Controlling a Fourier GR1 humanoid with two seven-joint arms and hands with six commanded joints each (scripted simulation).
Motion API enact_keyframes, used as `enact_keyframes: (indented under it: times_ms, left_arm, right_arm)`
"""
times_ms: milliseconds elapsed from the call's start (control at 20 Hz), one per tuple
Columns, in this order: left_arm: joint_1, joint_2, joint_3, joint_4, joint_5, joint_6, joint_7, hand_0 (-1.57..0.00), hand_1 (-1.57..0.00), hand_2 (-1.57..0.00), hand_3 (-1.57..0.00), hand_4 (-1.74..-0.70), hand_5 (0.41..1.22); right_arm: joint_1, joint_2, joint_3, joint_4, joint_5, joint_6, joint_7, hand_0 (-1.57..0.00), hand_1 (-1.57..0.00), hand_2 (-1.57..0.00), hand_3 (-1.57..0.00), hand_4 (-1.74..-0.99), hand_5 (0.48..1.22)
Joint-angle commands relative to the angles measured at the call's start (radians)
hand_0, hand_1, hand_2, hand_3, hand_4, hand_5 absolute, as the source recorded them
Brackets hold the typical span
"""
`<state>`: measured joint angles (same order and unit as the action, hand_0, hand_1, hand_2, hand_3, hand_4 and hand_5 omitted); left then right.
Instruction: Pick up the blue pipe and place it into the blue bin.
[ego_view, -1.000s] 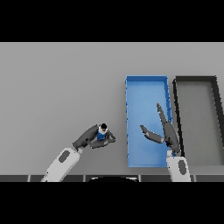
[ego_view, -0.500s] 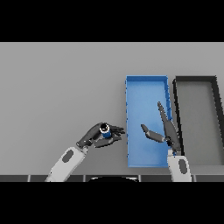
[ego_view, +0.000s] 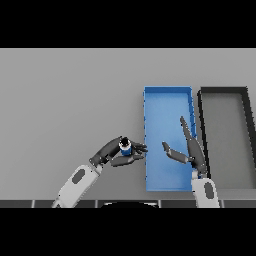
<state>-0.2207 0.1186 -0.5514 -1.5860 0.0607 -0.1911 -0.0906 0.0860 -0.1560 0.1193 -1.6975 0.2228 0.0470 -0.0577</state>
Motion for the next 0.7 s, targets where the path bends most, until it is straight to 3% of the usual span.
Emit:
enact_keyframes:
  times_ms: [0,200,350,400,500,600,650]
  left_arm:
    - [0.002,0.004,0.004,-0.003,0.0,-0.007,-0.002,-1.57,-1.57,-1.57,-1.57,-1.47,1.22]
    - [0.003,-0.008,0.016,-0.012,-0.01,-0.019,0.015,-1.57,-1.57,-1.57,-1.57,-1.47,1.22]
    - [0.015,-0.014,0.018,-0.012,-0.03,-0.028,0.013,-1.57,-1.57,-1.57,-1.57,-1.47,1.22]
    - [0.02,-0.01,0.022,-0.016,-0.032,-0.036,0.002,-1.57,-1.57,-1.57,-1.57,-1.47,1.221]
    - [0.016,-0.016,0.03,-0.016,-0.04,-0.04,0.007,-1.57,-1.57,-1.57,-1.57,-1.47,1.221]
    - [0.026,-0.017,0.031,-0.026,-0.044,-0.053,0.014,-1.57,-1.57,-1.57,-1.57,-1.47,1.221]
    - [0.014,-0.025,0.039,-0.022,-0.045,-0.052,0.033,-1.57,-1.57,-1.57,-1.57,-1.47,1.221]
  right_arm:
    - [0.009,0.0,0.001,-0.011,0.006,-0.006,0.003,0.0,0.0,0.0,0.0,-1.124,0.578]
    - [0.042,-0.002,0.003,-0.052,0.035,-0.034,0.006,0.0,0.0,0.0,0.0,-1.133,0.578]
    - [0.042,-0.002,-0.003,-0.067,0.036,-0.042,0.03,0.0,0.0,0.0,0.0,-1.191,0.577]
    - [0.034,0.003,-0.009,-0.055,0.019,-0.039,0.026,0.0,-0.01,0.0,0.0,-1.194,0.572]
    - [0.045,0.0,-0.019,-0.095,-0.062,0.012,-0.071,0.0,-0.02,-0.03,0.0,-1.166,0.571]
    - [0.028,-0.02,-0.025,-0.157,-0.145,0.071,-0.099,0.0,-0.01,-0.03,0.0,-1.175,0.592]
    - [0.009,-0.039,-0.028,-0.182,-0.177,0.096,-0.076,0.0,-0.01,-0.02,0.0,-1.169,0.597]
